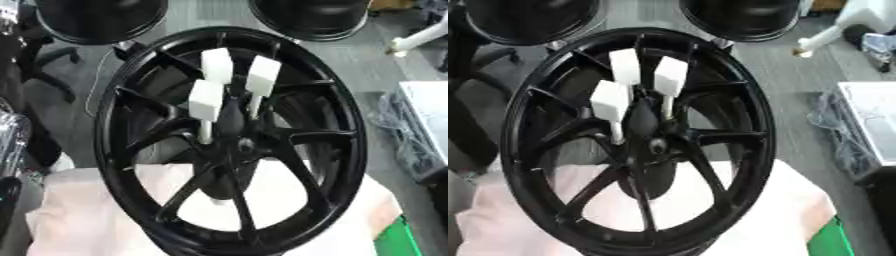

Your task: Pull the pin out of the wheel hub.

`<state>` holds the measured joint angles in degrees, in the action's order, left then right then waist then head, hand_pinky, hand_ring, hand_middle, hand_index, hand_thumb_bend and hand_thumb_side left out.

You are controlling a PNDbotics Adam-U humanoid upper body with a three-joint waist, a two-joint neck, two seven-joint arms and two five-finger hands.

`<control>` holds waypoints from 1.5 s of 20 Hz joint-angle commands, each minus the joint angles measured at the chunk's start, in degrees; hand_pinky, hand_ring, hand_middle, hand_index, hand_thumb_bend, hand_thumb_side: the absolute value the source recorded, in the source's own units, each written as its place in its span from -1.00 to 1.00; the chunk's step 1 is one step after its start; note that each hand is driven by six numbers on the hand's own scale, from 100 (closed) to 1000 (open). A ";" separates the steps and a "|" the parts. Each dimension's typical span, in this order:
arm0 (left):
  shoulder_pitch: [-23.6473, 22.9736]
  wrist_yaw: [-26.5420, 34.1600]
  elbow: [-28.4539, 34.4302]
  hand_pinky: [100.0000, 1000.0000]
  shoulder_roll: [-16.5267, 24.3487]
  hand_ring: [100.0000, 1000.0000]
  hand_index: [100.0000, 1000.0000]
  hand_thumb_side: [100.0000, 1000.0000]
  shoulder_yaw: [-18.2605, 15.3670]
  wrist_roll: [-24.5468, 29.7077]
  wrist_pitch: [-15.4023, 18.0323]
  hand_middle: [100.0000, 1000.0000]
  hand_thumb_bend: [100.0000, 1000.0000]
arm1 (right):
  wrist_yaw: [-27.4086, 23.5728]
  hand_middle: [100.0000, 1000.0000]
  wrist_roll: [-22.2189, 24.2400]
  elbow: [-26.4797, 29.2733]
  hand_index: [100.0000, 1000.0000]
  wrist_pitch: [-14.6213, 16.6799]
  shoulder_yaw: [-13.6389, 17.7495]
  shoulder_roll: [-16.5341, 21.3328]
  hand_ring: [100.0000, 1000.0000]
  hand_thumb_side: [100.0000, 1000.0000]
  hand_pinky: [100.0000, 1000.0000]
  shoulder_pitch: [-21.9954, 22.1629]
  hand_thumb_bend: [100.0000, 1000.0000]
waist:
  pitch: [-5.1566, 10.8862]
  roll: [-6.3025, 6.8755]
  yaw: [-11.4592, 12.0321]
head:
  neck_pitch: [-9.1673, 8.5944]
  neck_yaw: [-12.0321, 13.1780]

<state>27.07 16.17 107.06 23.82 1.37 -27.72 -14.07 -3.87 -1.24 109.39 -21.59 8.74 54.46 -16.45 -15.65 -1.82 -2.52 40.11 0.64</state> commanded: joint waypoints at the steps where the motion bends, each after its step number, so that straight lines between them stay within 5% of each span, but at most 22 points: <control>1: 0.36 -0.03 1.17 0.41 1.95 0.61 0.32 0.07 -0.74 -0.37 0.04 0.61 -0.18 | 5.67 -0.57 -4.73 -6.48 -0.15 -0.91 6.58 -0.32 -1.00 -1.00 -1.00 2.54 -0.42 | 0.77 0.07 -0.27 | -0.78 0.68; 6: 0.25 -0.58 1.25 0.41 2.20 0.61 0.32 0.07 -1.00 -0.67 -0.05 0.61 -0.18 | 14.50 -0.35 -6.63 -20.96 0.00 -1.31 11.36 -2.00 -1.00 -1.00 -1.00 5.07 -0.38 | 0.64 0.12 -0.55 | -0.67 1.34; 9: 0.19 -0.81 1.34 0.41 2.20 0.61 0.32 0.07 -0.93 -0.75 -0.26 0.61 -0.18 | 17.31 -0.06 -8.22 -25.23 0.26 -1.80 12.37 -2.72 -1.00 -1.00 -1.00 4.86 -0.40 | 0.62 0.22 -0.59 | -0.74 1.40; 11: 0.25 -0.83 1.47 0.41 2.15 0.61 0.32 0.06 -0.97 -0.75 -0.25 0.61 -0.18 | 19.41 0.31 -9.21 -26.03 0.58 -2.47 12.44 -3.00 -0.86 -1.00 -0.94 4.67 -0.24 | 0.61 0.28 -0.54 | -0.76 1.28; 13: 0.28 -0.79 1.45 0.41 2.14 0.61 0.32 0.07 -1.00 -0.78 -0.27 0.61 -0.18 | 22.62 0.55 -8.51 -26.48 0.72 -3.37 12.07 -3.22 -0.70 -0.74 -0.80 4.51 0.16 | 0.61 0.26 -0.47 | -0.69 1.16; 14: 0.27 -0.78 1.45 0.41 2.14 0.61 0.32 0.07 -0.99 -0.78 -0.27 0.61 -0.18 | 24.19 0.66 -7.43 -26.48 0.79 -3.56 11.97 -3.38 -0.63 -0.19 -0.72 4.38 -0.05 | 0.61 0.25 -0.44 | -0.65 1.16; 16: 0.28 -0.79 1.46 0.41 2.13 0.61 0.32 0.07 -1.02 -0.78 -0.25 0.61 -0.18 | 26.51 0.69 -6.62 -26.02 0.81 -4.09 12.37 -3.78 -0.61 0.78 -0.70 3.88 -0.12 | 0.63 0.23 -0.40 | -0.52 1.25; 18: 0.33 -0.80 1.49 0.41 2.10 0.61 0.32 0.06 -1.05 -0.78 -0.20 0.61 -0.18 | 26.82 0.70 -7.42 -25.46 0.82 -5.02 12.60 -4.12 -0.60 1.00 -0.69 3.36 -0.27 | 0.65 0.22 -0.36 | -0.51 1.21; 23: 0.42 -0.75 1.48 0.40 2.01 0.61 0.32 0.06 -1.02 -0.69 -0.17 0.61 -0.18 | 21.91 0.64 -10.61 -23.15 0.76 -5.36 11.60 -4.74 -0.62 1.00 -0.70 2.08 -1.00 | 0.67 0.23 -0.20 | -0.60 1.06; 26: 0.48 -0.73 1.49 0.40 1.94 0.61 0.32 0.06 -0.94 -0.61 -0.18 0.60 -0.19 | 15.86 0.49 -13.51 -19.99 0.66 -2.92 10.19 -4.92 -0.54 0.51 -0.58 0.40 -1.00 | 0.71 0.23 -0.02 | -0.53 0.86; 30: 0.65 -0.69 1.53 0.40 1.75 0.61 0.32 0.06 -0.82 -0.47 -0.19 0.60 -0.19 | 7.10 0.40 -16.64 -15.59 0.56 1.67 6.65 -5.09 -0.08 0.02 0.01 -2.79 -1.00 | 0.77 0.22 0.34 | -0.53 0.48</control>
<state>26.79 15.55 107.42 24.28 0.87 -28.35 -14.31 5.66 -17.00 91.61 -21.22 15.77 47.59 -18.54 -15.82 -1.52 -2.17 40.08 1.35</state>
